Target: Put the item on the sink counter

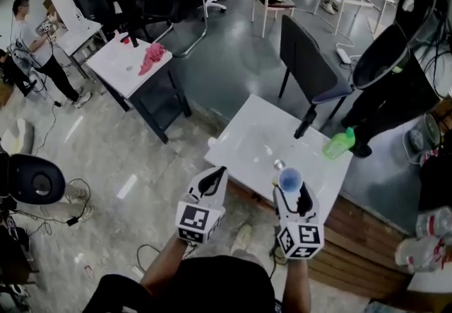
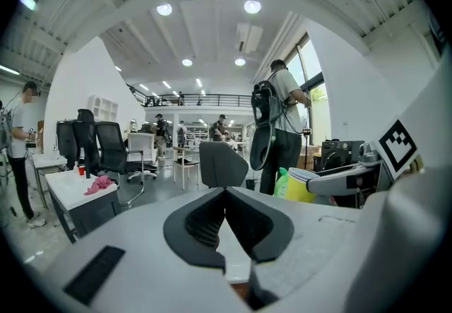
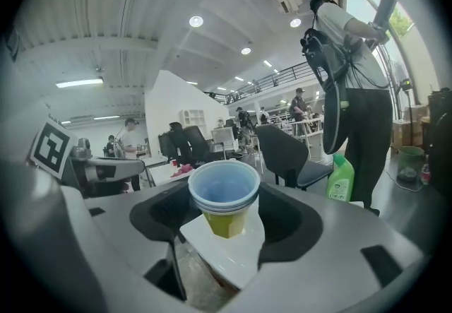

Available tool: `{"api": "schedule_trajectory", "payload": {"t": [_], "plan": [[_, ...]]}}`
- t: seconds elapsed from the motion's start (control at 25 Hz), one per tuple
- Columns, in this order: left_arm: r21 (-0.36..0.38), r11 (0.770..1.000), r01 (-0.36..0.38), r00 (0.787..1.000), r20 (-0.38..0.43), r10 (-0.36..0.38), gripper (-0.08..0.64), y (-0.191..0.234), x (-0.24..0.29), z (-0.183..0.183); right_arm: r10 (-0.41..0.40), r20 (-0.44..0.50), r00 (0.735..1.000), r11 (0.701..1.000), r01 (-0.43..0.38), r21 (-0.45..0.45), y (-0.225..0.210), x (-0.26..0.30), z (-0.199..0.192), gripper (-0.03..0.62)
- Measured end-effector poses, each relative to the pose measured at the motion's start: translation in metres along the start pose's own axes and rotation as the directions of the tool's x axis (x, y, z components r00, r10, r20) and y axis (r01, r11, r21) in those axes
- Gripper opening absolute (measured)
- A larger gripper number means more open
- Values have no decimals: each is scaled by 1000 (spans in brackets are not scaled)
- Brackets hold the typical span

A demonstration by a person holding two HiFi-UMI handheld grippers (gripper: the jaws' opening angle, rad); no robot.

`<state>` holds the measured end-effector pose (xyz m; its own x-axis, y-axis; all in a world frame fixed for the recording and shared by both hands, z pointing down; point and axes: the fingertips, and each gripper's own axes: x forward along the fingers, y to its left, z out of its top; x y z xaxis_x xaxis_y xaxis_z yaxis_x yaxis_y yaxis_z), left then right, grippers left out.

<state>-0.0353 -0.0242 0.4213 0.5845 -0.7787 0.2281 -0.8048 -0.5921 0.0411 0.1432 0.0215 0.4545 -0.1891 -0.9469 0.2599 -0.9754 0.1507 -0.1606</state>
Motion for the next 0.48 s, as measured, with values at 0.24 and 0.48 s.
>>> {"api": "schedule_trajectory", "payload": {"t": [0.24, 0.48], "plan": [[-7, 999, -38, 999, -12, 38, 2, 0, 18, -1, 46, -12, 999, 999, -46, -5, -13, 18, 2, 308], [-21, 996, -85, 996, -17, 85, 2, 1, 30, -4, 88, -23, 996, 996, -89, -15, -22, 33, 10, 308]]}}
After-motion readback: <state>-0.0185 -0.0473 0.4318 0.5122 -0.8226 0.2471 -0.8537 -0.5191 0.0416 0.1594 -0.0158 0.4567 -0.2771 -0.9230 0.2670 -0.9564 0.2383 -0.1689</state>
